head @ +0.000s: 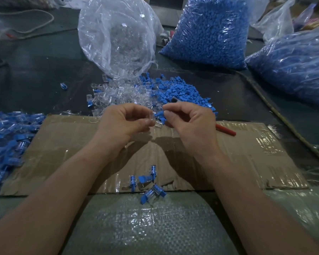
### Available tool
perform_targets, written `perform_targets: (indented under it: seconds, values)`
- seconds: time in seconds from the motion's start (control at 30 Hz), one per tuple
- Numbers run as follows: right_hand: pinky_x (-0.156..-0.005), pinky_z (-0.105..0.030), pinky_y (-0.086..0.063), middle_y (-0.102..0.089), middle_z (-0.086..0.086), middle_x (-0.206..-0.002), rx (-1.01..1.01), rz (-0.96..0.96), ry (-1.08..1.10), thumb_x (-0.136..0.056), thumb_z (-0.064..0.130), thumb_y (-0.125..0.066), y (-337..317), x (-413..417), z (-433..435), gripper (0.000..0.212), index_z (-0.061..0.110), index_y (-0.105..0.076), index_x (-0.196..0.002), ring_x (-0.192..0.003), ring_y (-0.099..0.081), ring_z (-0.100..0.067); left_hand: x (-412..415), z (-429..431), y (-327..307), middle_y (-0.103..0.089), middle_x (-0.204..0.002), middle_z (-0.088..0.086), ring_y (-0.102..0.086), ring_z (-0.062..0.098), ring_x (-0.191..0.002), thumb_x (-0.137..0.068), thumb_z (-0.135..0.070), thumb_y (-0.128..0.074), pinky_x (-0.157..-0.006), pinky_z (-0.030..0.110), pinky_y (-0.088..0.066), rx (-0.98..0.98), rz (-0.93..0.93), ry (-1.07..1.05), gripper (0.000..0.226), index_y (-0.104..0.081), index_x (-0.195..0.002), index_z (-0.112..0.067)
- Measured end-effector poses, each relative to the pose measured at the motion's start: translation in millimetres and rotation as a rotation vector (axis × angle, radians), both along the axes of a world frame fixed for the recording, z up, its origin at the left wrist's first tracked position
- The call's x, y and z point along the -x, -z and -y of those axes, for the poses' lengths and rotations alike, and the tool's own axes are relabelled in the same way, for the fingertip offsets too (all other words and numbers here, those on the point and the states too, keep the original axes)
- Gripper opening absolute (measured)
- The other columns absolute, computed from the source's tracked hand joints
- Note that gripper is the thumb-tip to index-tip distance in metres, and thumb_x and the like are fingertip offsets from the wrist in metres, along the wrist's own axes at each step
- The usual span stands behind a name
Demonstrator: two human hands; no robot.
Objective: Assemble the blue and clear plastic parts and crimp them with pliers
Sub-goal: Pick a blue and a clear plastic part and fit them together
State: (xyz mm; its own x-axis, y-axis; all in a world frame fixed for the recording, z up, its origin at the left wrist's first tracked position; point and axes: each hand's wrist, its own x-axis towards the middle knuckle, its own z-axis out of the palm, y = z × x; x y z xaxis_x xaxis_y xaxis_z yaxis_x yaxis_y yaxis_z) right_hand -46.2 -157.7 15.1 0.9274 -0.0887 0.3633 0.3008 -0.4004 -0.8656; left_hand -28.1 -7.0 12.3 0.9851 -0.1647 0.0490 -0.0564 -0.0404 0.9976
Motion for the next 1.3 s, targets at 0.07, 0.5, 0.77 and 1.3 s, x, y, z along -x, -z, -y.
perform_targets:
  seconds: [0.07,0.5,0.77,1.3]
  values:
    - [-0.069,-0.028,-0.057,-0.067,0.006,-0.078,0.029,-0.030,-0.017,-0.080,0.006,-0.068,-0.3,0.7,-1.3,0.014,0.018,-0.069,-0.088,-0.071,-0.066,-0.011,0.9,0.2,-0.6,-0.072,-0.073,0.004,-0.067,0.013,-0.068,-0.068,-0.001,-0.069,-0.064,0.018,-0.055,0.008,0.009,0.005,0.015,-0.067,-0.080,-0.010]
    - [-0.055,-0.015,-0.051,-0.067,0.007,-0.062,-0.155,-0.191,-0.190,-0.075,0.005,-0.071,-6.3,3.8,-2.3,0.014,0.019,-0.067,-0.075,-0.058,-0.064,-0.007,4.1,-1.9,-0.2,-0.070,-0.066,0.004,-0.066,0.014,-0.059,-0.055,-0.014,-0.070,-0.054,0.023,-0.056,-0.020,0.041,-0.003,0.013,-0.069,-0.068,-0.016]
    - [-0.071,-0.021,-0.055,-0.069,-0.004,-0.090,-0.349,-0.381,-0.264,-0.075,0.005,-0.068,-8.8,3.6,-0.5,0.023,0.011,-0.064,-0.097,-0.079,-0.066,-0.011,3.4,-5.1,0.3,-0.071,-0.073,0.005,-0.067,0.014,-0.066,-0.066,-0.010,-0.073,-0.065,0.030,-0.057,-0.005,0.033,0.040,0.013,-0.071,-0.078,-0.014]
    - [-0.063,-0.015,-0.053,-0.068,0.006,-0.068,-0.245,-0.322,-0.271,-0.074,0.003,-0.068,-11.1,4.1,2.6,0.014,0.014,-0.067,-0.083,-0.067,-0.065,-0.004,2.0,-6.5,-2.5,-0.071,-0.070,0.007,-0.067,0.018,-0.058,-0.063,-0.017,-0.067,-0.054,0.024,-0.056,0.073,-0.030,0.158,0.014,-0.070,-0.077,-0.019]
